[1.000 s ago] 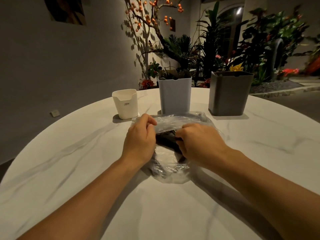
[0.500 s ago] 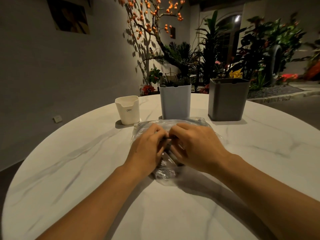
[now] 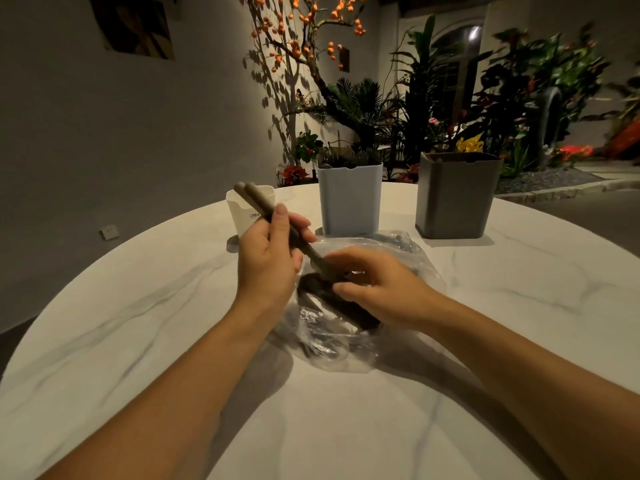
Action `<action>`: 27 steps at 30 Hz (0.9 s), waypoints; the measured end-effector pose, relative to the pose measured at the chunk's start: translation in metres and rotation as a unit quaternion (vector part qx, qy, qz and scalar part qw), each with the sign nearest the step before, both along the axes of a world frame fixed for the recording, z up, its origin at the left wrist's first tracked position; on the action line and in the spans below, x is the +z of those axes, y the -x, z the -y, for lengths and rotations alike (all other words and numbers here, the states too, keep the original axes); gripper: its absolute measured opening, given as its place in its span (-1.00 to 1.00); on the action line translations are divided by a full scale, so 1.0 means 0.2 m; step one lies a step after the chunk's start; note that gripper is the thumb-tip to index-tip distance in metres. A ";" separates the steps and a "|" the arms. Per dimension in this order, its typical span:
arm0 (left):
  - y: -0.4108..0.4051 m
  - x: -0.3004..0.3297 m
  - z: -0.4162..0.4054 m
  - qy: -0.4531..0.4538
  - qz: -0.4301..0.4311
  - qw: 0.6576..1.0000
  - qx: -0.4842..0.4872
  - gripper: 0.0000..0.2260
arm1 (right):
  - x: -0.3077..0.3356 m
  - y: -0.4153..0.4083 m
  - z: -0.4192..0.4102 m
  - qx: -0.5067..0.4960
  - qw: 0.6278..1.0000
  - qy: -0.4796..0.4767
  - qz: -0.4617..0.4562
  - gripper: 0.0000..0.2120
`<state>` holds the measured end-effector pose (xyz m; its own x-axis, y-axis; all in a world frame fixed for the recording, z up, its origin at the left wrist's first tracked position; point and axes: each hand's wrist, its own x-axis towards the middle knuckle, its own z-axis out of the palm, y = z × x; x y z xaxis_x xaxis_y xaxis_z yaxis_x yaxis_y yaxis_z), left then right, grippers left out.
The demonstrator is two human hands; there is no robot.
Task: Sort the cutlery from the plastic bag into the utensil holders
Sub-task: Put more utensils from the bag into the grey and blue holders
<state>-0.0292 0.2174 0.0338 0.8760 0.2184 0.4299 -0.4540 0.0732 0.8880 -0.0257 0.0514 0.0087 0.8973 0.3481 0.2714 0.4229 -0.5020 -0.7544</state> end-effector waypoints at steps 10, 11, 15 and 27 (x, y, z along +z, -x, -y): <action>-0.01 -0.07 -0.01 -0.028 -0.127 0.991 -0.037 -0.50 | 0.03 0.04 -0.01 -0.009 0.993 -0.094 -0.070 -0.81; 0.00 -0.09 -0.01 -0.118 -0.095 0.988 0.003 -0.51 | 0.03 0.04 0.00 -0.016 0.992 -0.099 -0.072 -0.82; 0.01 -0.15 -0.03 -0.440 0.214 0.850 0.194 -0.86 | 0.04 0.04 0.00 -0.050 0.993 -0.087 -0.065 -0.82; -0.02 -0.17 -0.05 -0.510 0.099 0.851 0.078 -0.76 | 0.07 0.05 0.03 -0.050 0.976 -0.208 -0.039 -0.77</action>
